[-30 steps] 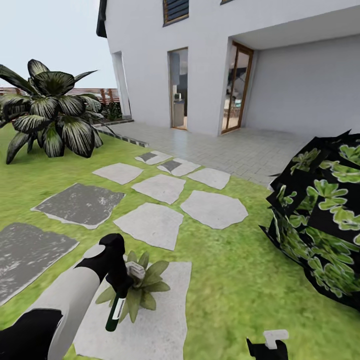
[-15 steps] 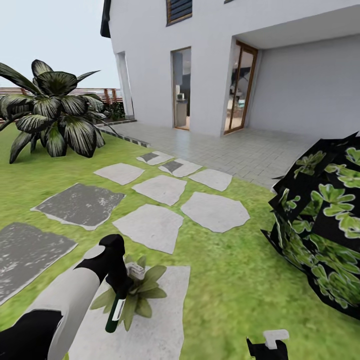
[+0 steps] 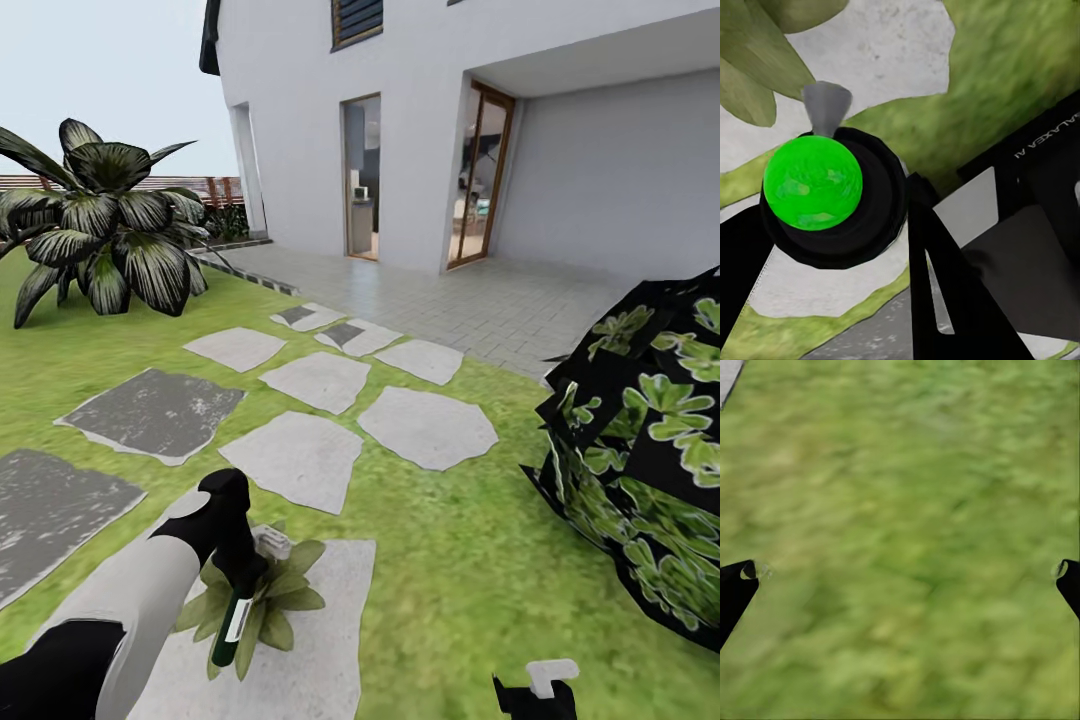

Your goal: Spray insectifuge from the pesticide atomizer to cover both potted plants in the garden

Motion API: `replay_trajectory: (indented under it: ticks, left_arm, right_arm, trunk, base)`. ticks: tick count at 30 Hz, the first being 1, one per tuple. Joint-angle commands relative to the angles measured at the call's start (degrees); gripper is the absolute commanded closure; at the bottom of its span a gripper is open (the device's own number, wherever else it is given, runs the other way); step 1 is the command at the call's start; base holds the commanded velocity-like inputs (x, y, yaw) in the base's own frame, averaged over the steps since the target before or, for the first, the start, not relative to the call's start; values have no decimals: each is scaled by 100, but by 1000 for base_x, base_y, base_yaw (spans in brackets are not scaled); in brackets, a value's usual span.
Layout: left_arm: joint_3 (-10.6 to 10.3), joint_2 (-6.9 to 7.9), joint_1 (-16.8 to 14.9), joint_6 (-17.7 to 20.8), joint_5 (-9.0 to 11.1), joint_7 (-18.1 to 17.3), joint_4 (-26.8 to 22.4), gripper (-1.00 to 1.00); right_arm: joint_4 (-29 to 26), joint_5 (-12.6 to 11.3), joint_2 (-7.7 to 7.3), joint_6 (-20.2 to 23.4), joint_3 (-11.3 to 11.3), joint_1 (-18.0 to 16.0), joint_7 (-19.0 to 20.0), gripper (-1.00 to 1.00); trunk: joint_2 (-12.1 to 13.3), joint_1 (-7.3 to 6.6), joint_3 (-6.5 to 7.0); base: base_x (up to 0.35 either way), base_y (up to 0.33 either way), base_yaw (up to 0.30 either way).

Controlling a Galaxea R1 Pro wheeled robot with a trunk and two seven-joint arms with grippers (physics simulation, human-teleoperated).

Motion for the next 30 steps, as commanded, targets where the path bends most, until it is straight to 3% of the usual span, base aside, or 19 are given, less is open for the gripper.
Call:
replay_trajectory:
  ticks: [1,13,30]
  left_arm:
    - [-8,-1,-2,60,-48,-60,-6,100]
    - [-32,-13,302,43,-83,-50,-13,100]
    - [-25,-115,332,43,-84,-47,-84,100]
  right_arm:
    - [4,24,-1,-20,-49,-3,29,-100]
    - [4,24,0,-18,-50,-3,29,-100]
    - [4,24,-1,-20,-50,-3,29,-100]
  trunk:
    - [-2,1,-5]
    - [-2,1,-6]
    - [-2,1,-142]
  base:
    - [202,177,0]
    - [59,56,0]
    - [0,-10,0]
